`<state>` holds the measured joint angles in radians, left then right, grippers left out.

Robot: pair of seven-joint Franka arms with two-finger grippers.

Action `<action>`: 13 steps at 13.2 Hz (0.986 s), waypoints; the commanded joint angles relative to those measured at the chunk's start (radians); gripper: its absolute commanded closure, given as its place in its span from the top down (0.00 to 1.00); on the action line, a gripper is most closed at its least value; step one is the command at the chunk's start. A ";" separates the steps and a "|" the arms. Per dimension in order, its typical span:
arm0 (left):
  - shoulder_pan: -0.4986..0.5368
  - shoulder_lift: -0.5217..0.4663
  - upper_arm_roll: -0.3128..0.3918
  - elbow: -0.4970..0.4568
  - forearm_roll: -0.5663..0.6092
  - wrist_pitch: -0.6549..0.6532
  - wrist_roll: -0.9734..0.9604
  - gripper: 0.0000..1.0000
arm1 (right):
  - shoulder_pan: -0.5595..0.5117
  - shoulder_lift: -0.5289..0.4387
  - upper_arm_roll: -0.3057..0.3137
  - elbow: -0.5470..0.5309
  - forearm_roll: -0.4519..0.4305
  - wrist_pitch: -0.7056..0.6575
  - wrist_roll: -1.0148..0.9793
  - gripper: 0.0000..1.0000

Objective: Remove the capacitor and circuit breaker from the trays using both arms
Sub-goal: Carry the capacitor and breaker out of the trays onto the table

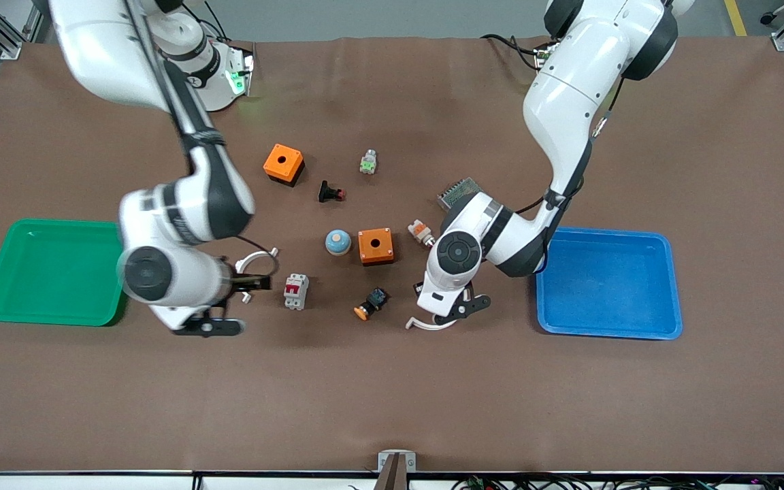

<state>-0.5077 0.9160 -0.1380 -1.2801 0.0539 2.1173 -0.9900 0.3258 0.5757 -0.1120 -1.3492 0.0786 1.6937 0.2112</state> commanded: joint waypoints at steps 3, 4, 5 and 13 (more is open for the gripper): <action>0.001 0.001 0.003 0.030 -0.038 -0.023 -0.010 0.88 | -0.144 -0.163 0.011 -0.027 -0.068 -0.156 -0.152 1.00; 0.006 -0.017 0.004 0.028 -0.057 -0.037 -0.010 1.00 | -0.181 -0.190 0.009 -0.044 -0.069 -0.170 -0.195 1.00; 0.012 -0.034 0.003 0.028 -0.061 -0.055 -0.009 1.00 | -0.216 -0.224 0.009 -0.074 -0.069 -0.167 -0.235 1.00; 0.083 -0.277 0.015 -0.050 -0.045 -0.358 0.174 0.98 | -0.341 -0.418 0.009 -0.268 -0.071 -0.068 -0.316 1.00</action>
<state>-0.4553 0.7453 -0.1246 -1.2445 0.0089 1.7971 -0.8856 -0.0063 0.2355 -0.1201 -1.5230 0.0191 1.5850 -0.1022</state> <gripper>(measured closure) 0.013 0.000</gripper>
